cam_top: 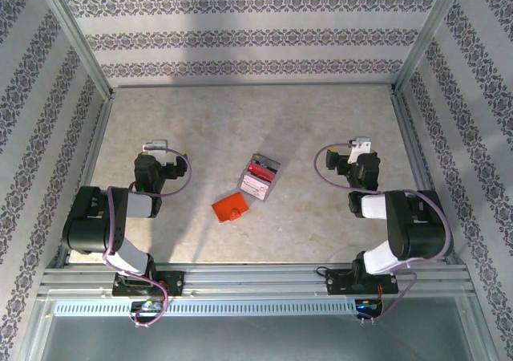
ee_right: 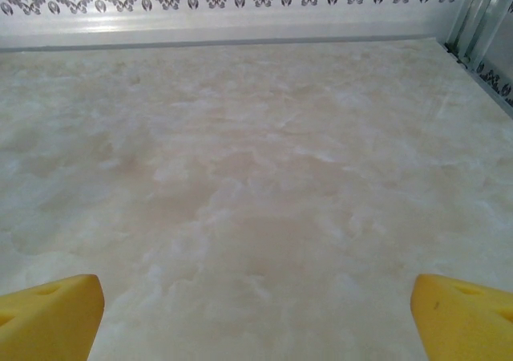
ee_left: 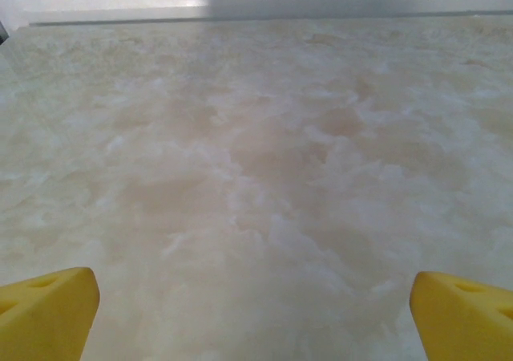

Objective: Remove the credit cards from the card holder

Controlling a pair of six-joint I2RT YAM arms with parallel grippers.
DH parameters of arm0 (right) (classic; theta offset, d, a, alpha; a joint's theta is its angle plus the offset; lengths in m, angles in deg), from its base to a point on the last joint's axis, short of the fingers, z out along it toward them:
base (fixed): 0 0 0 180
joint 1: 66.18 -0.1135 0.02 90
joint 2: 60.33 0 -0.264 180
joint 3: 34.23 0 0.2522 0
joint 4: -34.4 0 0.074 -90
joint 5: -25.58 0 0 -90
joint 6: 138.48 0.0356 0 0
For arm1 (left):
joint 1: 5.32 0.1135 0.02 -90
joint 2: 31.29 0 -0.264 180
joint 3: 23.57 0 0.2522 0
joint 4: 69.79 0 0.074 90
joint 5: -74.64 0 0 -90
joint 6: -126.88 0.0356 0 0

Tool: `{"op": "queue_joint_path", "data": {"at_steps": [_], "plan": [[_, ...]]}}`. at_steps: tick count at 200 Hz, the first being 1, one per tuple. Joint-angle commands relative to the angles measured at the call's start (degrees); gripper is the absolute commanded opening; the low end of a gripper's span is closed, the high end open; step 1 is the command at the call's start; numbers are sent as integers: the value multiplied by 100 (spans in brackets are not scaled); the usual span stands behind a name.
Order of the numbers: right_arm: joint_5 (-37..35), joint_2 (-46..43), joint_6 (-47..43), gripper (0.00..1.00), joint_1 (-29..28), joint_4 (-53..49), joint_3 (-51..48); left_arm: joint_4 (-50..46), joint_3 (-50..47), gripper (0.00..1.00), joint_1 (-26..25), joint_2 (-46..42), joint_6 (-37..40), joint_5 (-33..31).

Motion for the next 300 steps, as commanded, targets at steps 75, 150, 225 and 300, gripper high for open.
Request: {"op": "queue_joint_path", "data": {"at_steps": [75, 150, 225, 300], "plan": [[2270, -2597, 2621, 98, -60, -4553, 1525, -5487, 1941, 100, 74, -1965, -2505, 1767], [3133, -2519, 3804, 98, -2014, -5321, 1330, -6274, 1186, 99, -349, -2120, -3411, 3833], [2675, -1947, 4501, 98, -3471, -5012, 919, -5298, 961, 94, -1302, -1205, -3703, 3782], [2274, -2292, 4302, 98, -3635, -5217, 546, -6208, 1934, 92, -1983, -137, -2557, 3067]]}}
